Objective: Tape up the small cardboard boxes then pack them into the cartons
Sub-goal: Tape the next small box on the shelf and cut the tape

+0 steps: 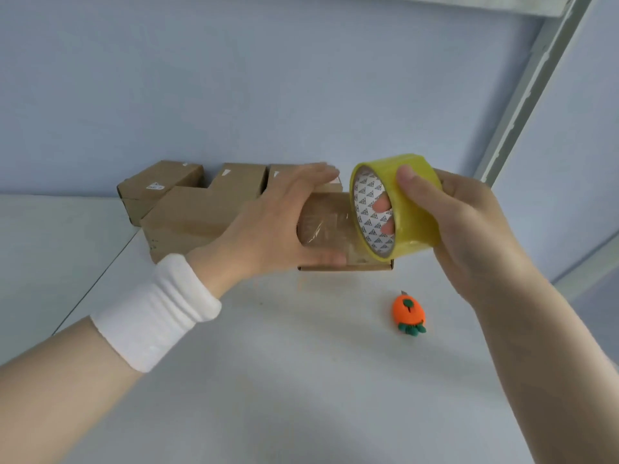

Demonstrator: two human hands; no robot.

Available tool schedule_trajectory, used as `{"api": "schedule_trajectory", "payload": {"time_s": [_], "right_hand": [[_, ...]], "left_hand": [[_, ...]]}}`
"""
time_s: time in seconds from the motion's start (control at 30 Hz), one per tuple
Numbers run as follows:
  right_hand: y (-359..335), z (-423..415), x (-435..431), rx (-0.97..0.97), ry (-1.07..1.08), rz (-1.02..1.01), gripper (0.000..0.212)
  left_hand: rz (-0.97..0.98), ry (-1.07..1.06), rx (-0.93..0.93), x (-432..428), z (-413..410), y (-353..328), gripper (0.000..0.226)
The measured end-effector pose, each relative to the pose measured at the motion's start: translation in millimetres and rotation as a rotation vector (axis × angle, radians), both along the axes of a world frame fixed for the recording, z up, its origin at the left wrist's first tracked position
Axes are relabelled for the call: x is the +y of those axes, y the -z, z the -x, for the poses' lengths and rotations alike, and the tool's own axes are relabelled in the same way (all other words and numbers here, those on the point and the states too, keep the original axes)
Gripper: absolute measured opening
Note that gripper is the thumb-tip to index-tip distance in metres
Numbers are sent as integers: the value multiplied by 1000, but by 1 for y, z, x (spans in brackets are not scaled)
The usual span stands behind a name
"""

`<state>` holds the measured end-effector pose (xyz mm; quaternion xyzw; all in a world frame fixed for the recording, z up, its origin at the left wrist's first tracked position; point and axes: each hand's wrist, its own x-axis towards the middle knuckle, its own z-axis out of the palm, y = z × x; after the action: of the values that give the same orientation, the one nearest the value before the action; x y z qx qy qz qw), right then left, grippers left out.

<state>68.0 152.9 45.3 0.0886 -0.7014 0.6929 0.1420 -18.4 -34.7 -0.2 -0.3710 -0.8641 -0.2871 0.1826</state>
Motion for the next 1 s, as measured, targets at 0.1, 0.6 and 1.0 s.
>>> {"api": "schedule_trajectory", "payload": {"time_s": [0.1, 0.6, 1.0], "right_hand": [[-5, 5, 0, 7, -6, 36, 26], [-13, 38, -3, -44, 21, 28, 31], [1, 22, -21, 43, 281, 59, 29]], "left_hand": [[155, -64, 198, 7, -13, 12, 125], [248, 0, -231, 12, 9, -21, 86], [149, -3, -249, 15, 9, -1, 86]]}}
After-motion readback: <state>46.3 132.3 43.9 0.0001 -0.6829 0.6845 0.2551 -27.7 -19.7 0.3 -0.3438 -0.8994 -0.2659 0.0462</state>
